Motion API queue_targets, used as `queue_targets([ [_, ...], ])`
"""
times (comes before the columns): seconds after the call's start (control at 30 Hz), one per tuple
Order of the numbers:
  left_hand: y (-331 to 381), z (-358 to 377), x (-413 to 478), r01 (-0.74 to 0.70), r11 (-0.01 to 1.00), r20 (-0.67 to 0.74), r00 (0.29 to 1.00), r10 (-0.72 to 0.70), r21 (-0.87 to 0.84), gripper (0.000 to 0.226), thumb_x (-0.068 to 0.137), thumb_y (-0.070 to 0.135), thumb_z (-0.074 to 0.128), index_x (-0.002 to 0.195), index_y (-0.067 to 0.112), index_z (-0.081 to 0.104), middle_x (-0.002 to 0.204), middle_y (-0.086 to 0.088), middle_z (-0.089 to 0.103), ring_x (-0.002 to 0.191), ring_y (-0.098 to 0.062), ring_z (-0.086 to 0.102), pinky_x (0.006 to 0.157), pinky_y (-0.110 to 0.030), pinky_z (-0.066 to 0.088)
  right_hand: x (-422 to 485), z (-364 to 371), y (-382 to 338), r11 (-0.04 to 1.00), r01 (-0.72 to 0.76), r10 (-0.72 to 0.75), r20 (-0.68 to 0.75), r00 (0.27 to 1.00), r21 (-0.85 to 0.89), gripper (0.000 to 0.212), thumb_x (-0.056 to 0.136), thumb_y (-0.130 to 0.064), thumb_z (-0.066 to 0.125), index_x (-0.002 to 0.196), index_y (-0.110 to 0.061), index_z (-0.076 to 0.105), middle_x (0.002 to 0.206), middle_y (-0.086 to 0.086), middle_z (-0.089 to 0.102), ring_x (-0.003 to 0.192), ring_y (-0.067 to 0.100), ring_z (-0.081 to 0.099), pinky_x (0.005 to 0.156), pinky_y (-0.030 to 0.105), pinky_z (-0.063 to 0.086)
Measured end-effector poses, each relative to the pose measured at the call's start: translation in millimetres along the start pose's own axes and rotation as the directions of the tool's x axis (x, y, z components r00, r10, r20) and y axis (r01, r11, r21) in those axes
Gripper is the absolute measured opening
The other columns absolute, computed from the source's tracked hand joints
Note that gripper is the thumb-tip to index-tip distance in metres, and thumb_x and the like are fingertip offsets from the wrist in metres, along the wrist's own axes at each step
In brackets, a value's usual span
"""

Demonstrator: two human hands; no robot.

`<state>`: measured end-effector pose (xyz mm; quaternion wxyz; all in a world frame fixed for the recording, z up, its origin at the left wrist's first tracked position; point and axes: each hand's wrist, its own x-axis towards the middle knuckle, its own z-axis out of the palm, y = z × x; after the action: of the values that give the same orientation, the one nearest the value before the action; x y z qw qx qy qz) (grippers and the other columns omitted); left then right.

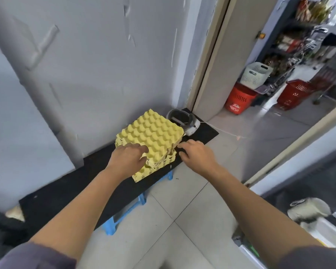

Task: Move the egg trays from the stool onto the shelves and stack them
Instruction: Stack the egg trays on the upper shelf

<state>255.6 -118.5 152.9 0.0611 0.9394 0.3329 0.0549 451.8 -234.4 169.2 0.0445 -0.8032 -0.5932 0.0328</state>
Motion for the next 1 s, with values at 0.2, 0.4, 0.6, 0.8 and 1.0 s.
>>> queue_targets([
  [0.2, -3.0, 37.4, 59.1, 0.130, 0.989, 0.086, 0.989, -0.124, -0.064, 0.032, 0.096, 0.033, 0.041, 0.125, 0.027, 0.053, 0.117, 0.006, 0.062, 0.111, -0.018, 0.053, 0.088, -0.033, 0.042, 70.9, 19.9, 50.1, 0.999, 0.052, -0.051, 0.092, 0.994, -0.003, 0.033, 0.098, -0.029, 0.040, 0.126, -0.025, 0.056, 0.115, 0.002, 0.059, 0.107, 0.026, 0.055, 0.081, 0.041, 0.051],
  [0.4, -21.4, 80.0, 124.2, 0.245, 0.963, 0.151, 0.962, -0.227, -0.109, 0.032, 0.095, 0.032, 0.042, 0.125, 0.027, 0.053, 0.113, 0.007, 0.062, 0.103, -0.017, 0.058, 0.081, -0.030, 0.046, 150.2, 48.3, 83.3, 0.995, 0.095, -0.092, 0.163, 0.982, -0.010, 0.035, 0.098, -0.030, 0.040, 0.129, -0.024, 0.055, 0.119, 0.002, 0.058, 0.111, 0.026, 0.055, 0.083, 0.039, 0.051],
  [0.6, -36.3, 109.8, 182.3, 0.336, 0.926, 0.159, 0.937, -0.311, -0.169, 0.032, 0.095, 0.030, 0.042, 0.125, 0.027, 0.054, 0.112, 0.006, 0.063, 0.102, -0.018, 0.059, 0.077, -0.030, 0.048, 223.3, 74.5, 108.6, 0.993, 0.117, -0.117, 0.222, 0.968, 0.010, 0.032, 0.097, -0.028, 0.042, 0.126, -0.021, 0.055, 0.116, 0.003, 0.059, 0.109, 0.027, 0.056, 0.082, 0.042, 0.052],
  [0.8, -44.0, 136.4, 204.2, 0.445, 0.884, 0.119, 0.895, -0.431, -0.141, 0.034, 0.095, 0.031, 0.043, 0.127, 0.026, 0.053, 0.116, 0.005, 0.062, 0.105, -0.018, 0.058, 0.080, -0.031, 0.045, 276.4, 101.6, 122.0, 0.987, 0.161, -0.156, 0.282, 0.947, 0.006, 0.037, 0.098, -0.027, 0.042, 0.133, -0.018, 0.047, 0.120, 0.006, 0.054, 0.110, 0.031, 0.055, 0.079, 0.039, 0.046],
  [1.0, -36.8, 187.4, 205.8, 0.688, 0.710, 0.158, 0.725, -0.670, -0.148, 0.048, 0.091, 0.028, 0.048, 0.139, 0.025, 0.040, 0.137, 0.001, 0.045, 0.124, -0.024, 0.044, 0.096, -0.036, 0.037, 312.9, 147.2, 142.7, 0.989, 0.151, -0.141, 0.350, 0.926, -0.002, 0.044, 0.095, -0.025, 0.046, 0.138, -0.016, 0.042, 0.127, 0.011, 0.048, 0.118, 0.034, 0.047, 0.088, 0.044, 0.046],
])
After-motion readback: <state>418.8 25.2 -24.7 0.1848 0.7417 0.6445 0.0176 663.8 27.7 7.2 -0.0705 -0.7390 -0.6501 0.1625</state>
